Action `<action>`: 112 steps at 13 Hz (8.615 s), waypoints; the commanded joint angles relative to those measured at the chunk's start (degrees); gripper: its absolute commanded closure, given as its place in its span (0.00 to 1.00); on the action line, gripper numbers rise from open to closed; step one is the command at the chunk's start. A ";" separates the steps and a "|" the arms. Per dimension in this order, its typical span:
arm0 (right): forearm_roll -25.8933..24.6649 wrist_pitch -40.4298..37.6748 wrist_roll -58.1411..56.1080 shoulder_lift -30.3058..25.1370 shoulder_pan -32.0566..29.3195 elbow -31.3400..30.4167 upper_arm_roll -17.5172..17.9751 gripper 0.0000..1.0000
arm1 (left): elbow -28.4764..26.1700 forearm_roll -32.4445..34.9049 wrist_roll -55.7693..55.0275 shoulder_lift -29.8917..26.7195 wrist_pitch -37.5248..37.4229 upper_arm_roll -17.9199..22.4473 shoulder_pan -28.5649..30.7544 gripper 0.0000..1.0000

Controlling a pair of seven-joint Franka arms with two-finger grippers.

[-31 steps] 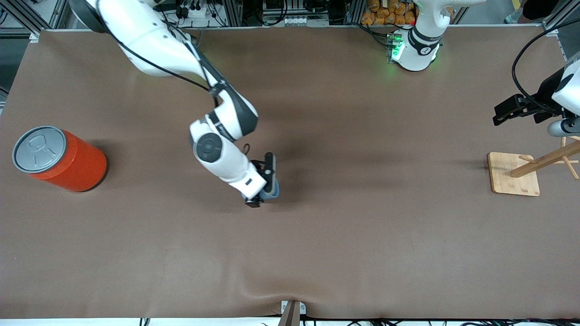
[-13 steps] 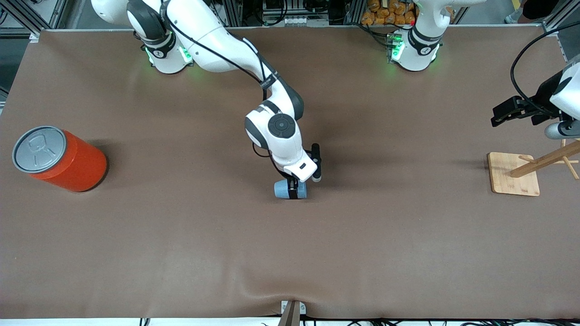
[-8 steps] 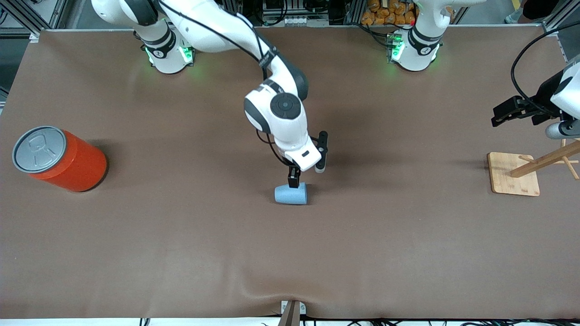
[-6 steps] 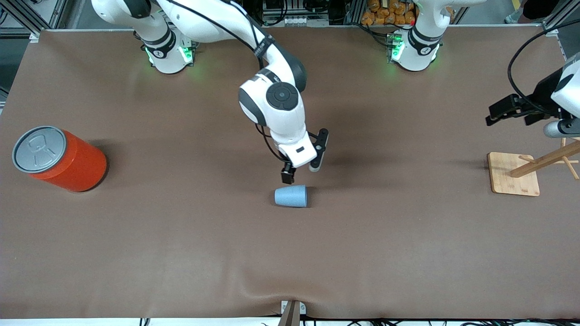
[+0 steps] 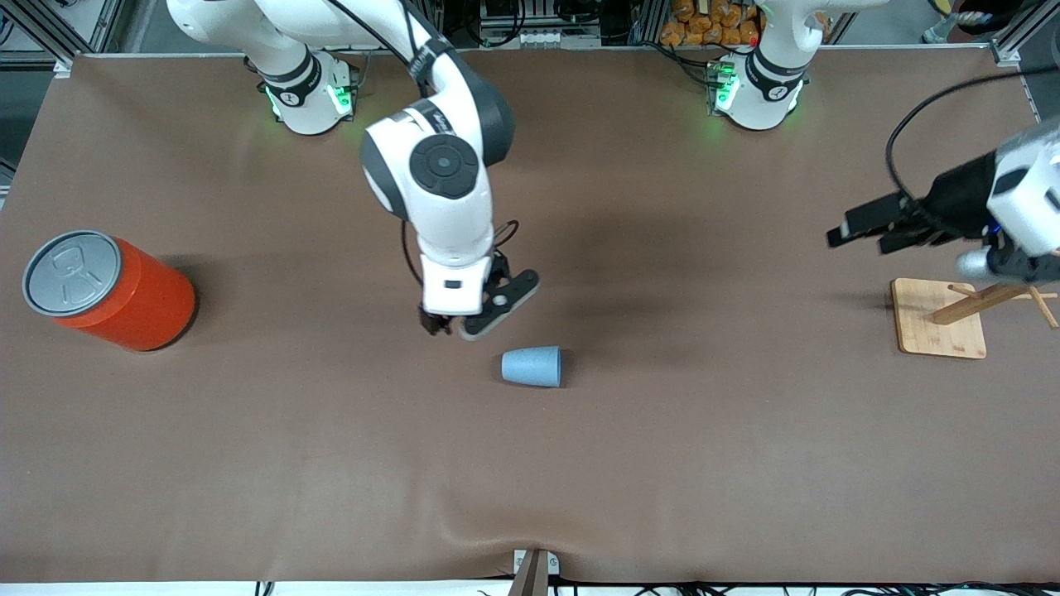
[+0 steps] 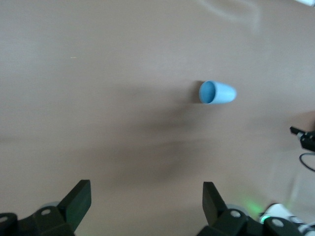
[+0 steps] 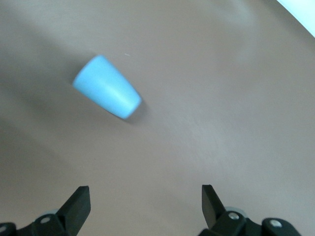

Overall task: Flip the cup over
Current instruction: 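Retract the right gripper while the left gripper reaches toward the cup, then grasp the blue cup's rim with the left gripper, then carry the cup with the left gripper toward the wooden stand, then turn the cup upright and set it down with the left gripper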

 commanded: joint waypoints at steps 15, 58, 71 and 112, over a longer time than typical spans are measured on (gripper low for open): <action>3.94 -16.78 5.83 -22.03 -35.53 -11.91 3.83 0.00 | 0.66 -32.99 21.50 27.11 20.03 -5.89 -6.81 0.00; -1.68 -24.26 1.51 -33.56 -49.53 -13.49 12.71 0.00 | 10.51 -59.02 39.70 48.65 30.69 -5.53 -19.13 1.00; -1.68 -24.35 1.42 -33.47 -49.35 -13.49 12.71 0.00 | 7.96 -28.39 -1.57 25.03 25.61 -5.18 -15.89 1.00; -1.77 -24.26 1.42 -33.47 -49.44 -13.49 12.71 0.00 | -7.29 31.43 -14.45 3.03 14.64 -5.27 -3.49 0.00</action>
